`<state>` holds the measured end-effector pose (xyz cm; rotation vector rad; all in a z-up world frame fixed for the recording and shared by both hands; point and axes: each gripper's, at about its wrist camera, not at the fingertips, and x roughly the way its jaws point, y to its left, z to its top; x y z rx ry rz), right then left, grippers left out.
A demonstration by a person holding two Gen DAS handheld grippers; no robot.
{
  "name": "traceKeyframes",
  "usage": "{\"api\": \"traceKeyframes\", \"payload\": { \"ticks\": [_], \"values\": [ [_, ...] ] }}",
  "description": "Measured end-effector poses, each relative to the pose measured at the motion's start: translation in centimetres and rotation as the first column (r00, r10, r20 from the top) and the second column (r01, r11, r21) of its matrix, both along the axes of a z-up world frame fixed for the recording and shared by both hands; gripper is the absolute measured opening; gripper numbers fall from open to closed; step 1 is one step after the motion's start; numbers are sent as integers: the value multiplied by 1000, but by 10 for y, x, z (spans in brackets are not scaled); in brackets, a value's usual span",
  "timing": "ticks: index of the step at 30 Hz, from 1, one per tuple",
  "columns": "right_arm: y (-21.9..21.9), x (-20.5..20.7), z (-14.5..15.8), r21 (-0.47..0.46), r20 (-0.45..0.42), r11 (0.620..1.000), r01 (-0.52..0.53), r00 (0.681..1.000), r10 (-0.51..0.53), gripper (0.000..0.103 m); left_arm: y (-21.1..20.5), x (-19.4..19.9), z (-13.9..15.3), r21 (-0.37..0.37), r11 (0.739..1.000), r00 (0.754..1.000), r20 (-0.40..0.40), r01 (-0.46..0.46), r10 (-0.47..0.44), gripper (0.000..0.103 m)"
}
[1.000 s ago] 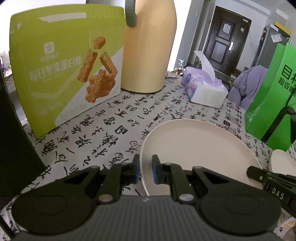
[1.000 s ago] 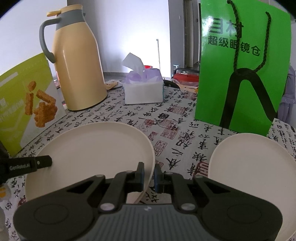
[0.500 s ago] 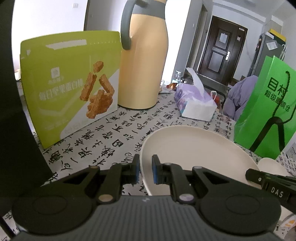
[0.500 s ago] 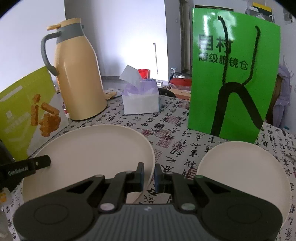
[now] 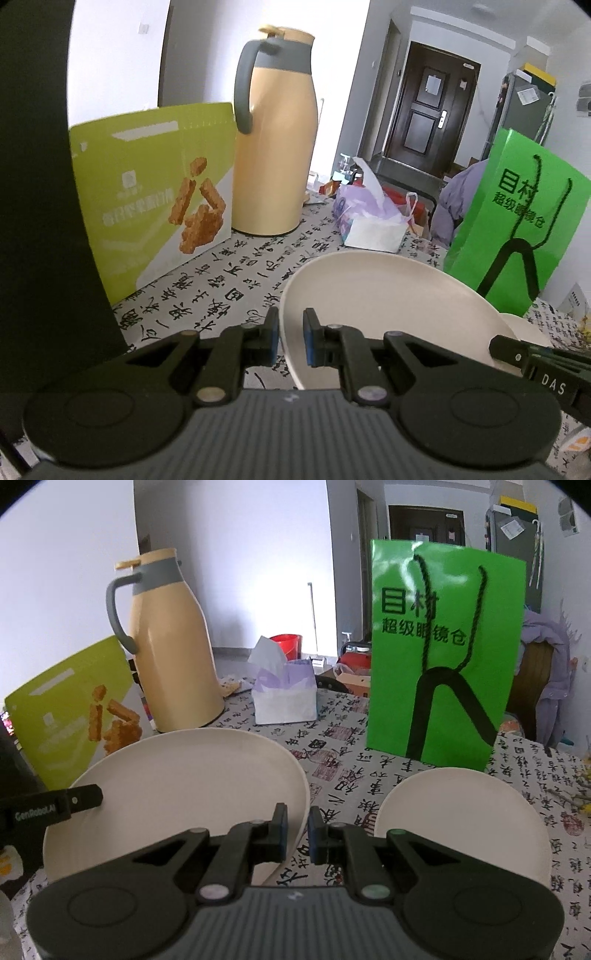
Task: Organize plates and bowls
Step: 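Carry the held cream plate with both grippers toward the blue bowls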
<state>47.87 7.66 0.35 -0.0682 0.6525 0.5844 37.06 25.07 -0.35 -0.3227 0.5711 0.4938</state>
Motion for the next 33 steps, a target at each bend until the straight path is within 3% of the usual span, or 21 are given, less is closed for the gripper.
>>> {"api": "traceKeyframes", "payload": {
  "ticks": [33],
  "values": [
    [-79, -95, 53, 78, 108, 996, 46, 993, -55, 11, -69, -87, 58, 80, 993, 992, 87, 84, -91, 13]
  ]
}}
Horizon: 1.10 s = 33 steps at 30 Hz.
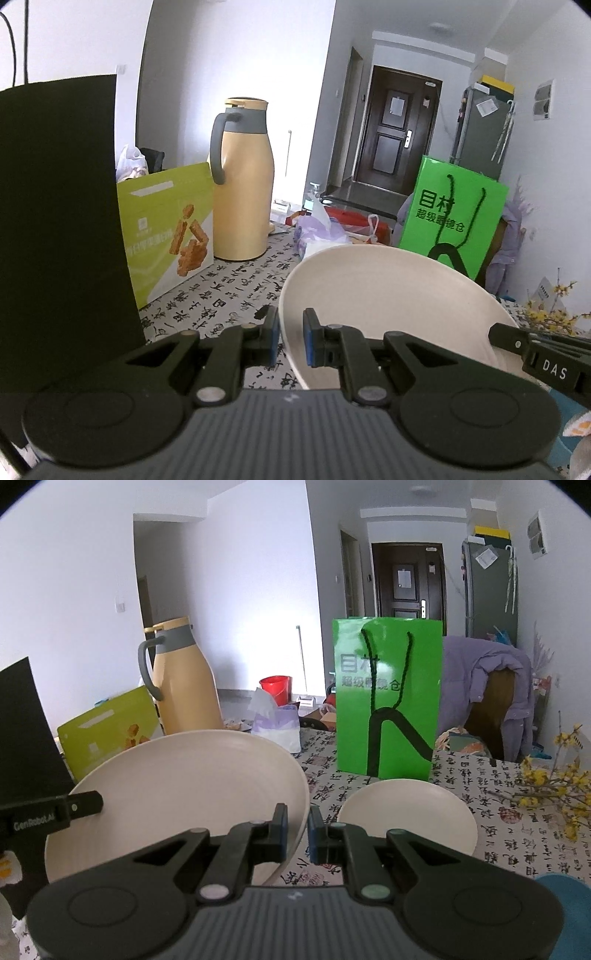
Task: Organize plates and bowls
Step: 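Carry the held cream plate with both grippers toward the blue bowls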
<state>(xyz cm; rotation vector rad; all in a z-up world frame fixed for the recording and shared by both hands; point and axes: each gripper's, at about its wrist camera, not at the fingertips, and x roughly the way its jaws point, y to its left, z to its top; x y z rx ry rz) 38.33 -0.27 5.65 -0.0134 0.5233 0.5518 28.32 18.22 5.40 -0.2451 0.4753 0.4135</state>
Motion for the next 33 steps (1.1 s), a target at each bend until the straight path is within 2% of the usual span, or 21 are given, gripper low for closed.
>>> {"api": "traceKeyframes", "payload": {
  "ticks": [33],
  "values": [
    [-72, -100, 12, 57, 75, 997, 57, 995, -62, 11, -57, -84, 15, 42, 996, 994, 71, 82, -85, 13]
  ]
}}
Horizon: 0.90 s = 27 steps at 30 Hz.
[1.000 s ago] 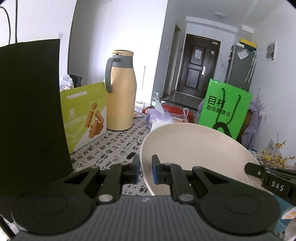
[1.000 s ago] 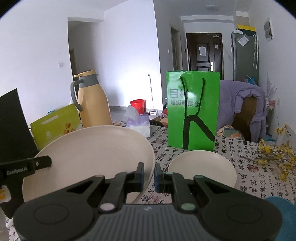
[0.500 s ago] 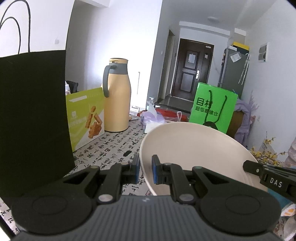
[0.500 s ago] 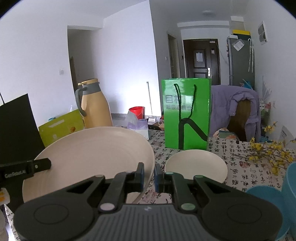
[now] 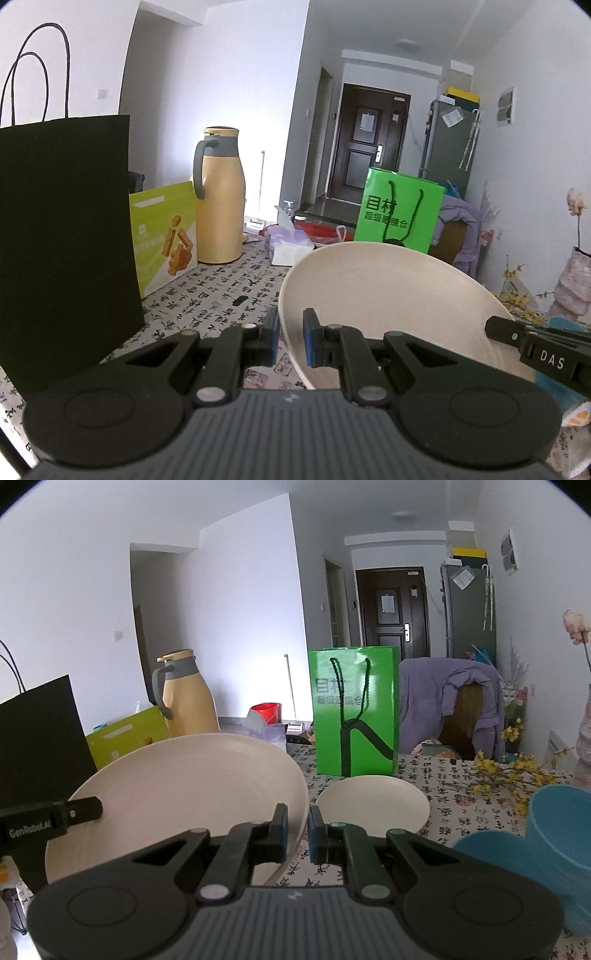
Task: Organize plates and bowls
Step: 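Carry the held cream plate with both grippers toward the blue bowls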
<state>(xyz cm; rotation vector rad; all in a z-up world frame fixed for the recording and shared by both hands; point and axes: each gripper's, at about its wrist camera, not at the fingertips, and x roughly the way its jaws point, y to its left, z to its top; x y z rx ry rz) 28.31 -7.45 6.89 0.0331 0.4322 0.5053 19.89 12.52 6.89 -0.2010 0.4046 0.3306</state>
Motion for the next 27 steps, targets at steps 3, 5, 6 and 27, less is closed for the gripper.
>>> {"api": "traceKeyframes", "payload": {
  "ticks": [3, 5, 6, 27],
  "values": [
    [-6, -10, 0, -2, 11, 1000, 8, 1000, -8, 11, -4, -6, 0, 3, 1000, 1000, 5, 7, -7, 13],
    [-10, -14, 1, -1, 14, 1000, 11, 1000, -11, 11, -7, -10, 0, 1, 1000, 1000, 11, 12, -12, 13],
    [-12, -16, 1, 2, 16, 1000, 13, 1000, -13, 11, -9, -12, 0, 2, 1000, 1000, 13, 14, -14, 13],
    [-36, -44, 0, 20, 38, 999, 46, 998, -47, 11, -30, -38, 0, 22, 999, 998, 39, 49, -50, 13]
  ]
}}
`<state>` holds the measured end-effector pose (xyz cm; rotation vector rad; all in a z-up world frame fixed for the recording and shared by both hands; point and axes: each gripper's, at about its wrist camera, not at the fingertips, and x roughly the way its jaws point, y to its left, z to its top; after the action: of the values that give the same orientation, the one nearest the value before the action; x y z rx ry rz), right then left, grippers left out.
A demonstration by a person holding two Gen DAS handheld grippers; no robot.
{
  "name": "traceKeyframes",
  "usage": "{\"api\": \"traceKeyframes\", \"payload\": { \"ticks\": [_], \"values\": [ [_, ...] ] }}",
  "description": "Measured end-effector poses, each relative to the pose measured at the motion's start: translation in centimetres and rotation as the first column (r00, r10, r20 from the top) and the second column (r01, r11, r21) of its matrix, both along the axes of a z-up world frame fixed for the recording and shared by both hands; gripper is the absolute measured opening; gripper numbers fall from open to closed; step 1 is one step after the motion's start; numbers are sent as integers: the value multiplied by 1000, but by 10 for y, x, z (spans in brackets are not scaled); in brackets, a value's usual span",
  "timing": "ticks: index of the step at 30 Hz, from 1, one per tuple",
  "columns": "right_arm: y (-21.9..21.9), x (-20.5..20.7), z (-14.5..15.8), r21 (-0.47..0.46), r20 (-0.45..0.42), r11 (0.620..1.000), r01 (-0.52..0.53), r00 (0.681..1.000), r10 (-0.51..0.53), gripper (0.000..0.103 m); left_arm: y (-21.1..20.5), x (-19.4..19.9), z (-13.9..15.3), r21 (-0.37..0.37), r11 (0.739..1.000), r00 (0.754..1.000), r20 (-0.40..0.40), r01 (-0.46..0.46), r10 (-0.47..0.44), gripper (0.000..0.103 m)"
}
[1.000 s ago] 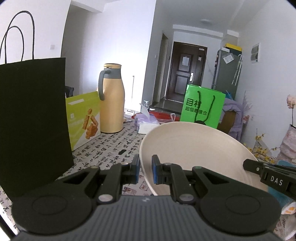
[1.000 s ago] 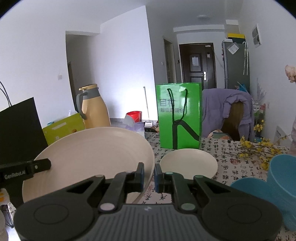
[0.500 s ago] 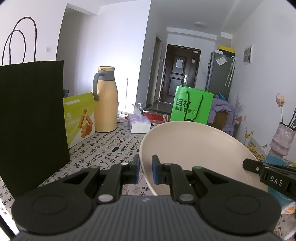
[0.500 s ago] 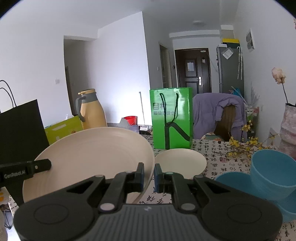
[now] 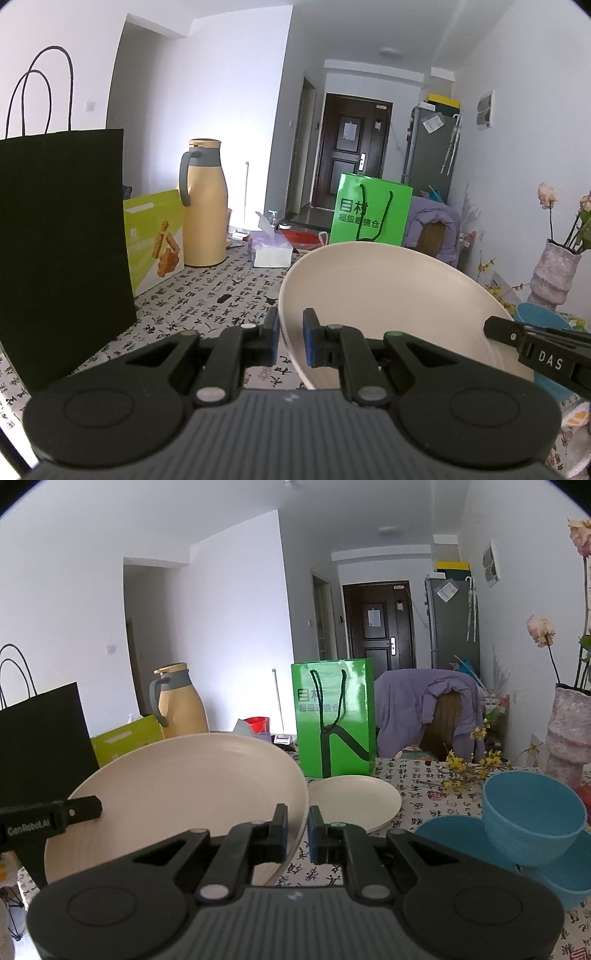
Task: Organize plates and bowls
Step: 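Carry the held cream plate with both grippers toward the blue bowls, then lower the held cream plate onto the table beside the blue bowls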
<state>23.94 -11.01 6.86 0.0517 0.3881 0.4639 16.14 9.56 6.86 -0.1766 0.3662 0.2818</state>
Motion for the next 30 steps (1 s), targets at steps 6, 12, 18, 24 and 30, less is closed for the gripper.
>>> {"api": "traceKeyframes", "payload": {
  "ticks": [6, 12, 18, 24, 30],
  "values": [
    [-5, -2, -3, 3, 0, 1000, 4, 1000, -4, 11, -3, -2, -1, 3, 1000, 1000, 3, 15, -15, 13],
    [-12, -7, -7, 11, 6, 1000, 25, 1000, -25, 11, -12, -2, -6, 29, 999, 999, 3, 32, -32, 13],
    [-24, -11, -11, 21, 5, 999, 42, 999, -42, 11, -21, -3, -11, 32, 998, 999, 3, 54, -54, 13],
    [-33, -17, -17, 24, 4, 998, 60, 998, -61, 11, -30, -5, -14, 38, 996, 996, 1, 84, -84, 13],
    [-44, -21, -21, 34, 1, 996, 81, 997, -81, 11, -41, -8, -15, 49, 993, 994, 6, 109, -110, 13]
  ]
}}
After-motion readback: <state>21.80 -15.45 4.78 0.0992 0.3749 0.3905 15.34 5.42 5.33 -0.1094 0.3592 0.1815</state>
